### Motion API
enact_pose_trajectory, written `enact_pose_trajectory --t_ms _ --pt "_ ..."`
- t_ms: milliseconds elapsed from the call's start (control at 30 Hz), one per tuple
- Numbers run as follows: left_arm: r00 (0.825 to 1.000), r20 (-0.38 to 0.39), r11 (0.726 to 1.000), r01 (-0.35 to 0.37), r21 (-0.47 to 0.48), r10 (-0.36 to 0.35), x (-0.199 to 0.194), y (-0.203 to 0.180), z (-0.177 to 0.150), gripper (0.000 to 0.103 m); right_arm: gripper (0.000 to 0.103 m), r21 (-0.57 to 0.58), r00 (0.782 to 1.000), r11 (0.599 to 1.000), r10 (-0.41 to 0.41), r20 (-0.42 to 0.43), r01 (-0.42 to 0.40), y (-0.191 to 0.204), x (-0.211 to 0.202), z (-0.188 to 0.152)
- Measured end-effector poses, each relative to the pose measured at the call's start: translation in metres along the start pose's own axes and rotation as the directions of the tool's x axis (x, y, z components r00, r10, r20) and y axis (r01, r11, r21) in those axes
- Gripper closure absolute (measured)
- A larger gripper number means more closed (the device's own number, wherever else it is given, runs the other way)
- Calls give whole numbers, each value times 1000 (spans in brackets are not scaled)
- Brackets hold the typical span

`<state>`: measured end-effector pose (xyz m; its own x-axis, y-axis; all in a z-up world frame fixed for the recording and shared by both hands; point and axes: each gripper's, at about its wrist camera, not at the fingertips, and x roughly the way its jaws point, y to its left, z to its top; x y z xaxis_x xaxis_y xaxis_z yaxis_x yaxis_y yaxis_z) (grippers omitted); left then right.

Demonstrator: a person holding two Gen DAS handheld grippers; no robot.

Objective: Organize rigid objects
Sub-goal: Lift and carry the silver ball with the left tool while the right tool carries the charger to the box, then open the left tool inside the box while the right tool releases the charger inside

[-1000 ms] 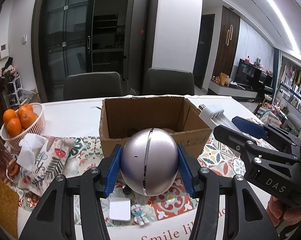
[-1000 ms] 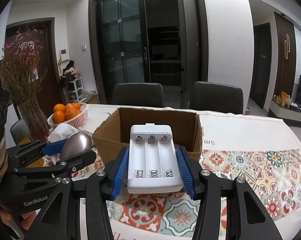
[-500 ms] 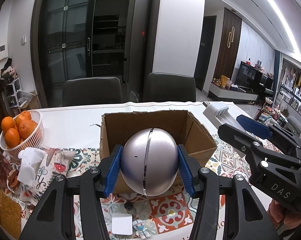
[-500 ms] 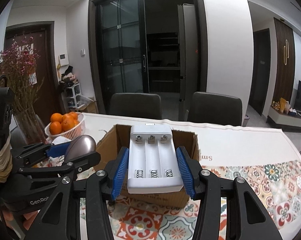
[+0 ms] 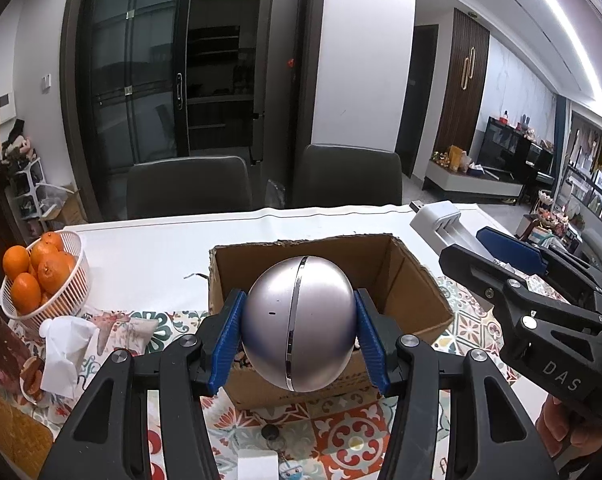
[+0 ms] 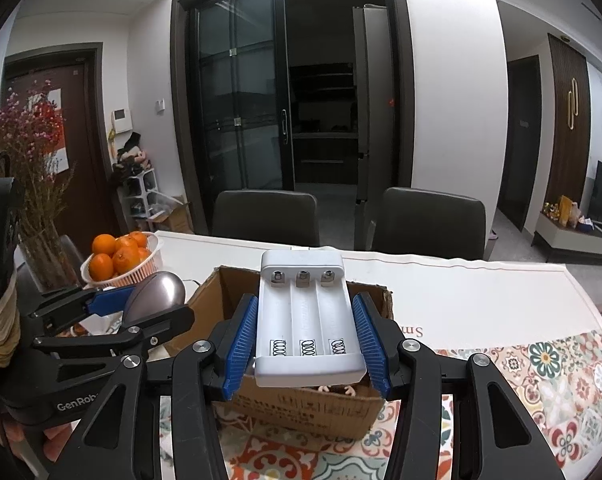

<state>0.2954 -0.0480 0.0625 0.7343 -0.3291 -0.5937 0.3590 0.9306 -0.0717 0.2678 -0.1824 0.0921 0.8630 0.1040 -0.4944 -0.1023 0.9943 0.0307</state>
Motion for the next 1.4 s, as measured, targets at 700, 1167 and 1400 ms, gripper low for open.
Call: enact_pose_trajectory --t_ms 700,1167,1400 --pt "995 -101 1000 -25 5 25 70 12 14 50 53 24 995 1000 8 -101 -6 -19 70 1" --pt "977 -211 999 -37 33 43 117 10 3 50 53 54 975 998 30 -221 -19 -33 113 -18" --pt "966 -256 999 -33 31 40 124 12 -6 50 53 46 958 998 49 -282 -37 -31 128 -31"
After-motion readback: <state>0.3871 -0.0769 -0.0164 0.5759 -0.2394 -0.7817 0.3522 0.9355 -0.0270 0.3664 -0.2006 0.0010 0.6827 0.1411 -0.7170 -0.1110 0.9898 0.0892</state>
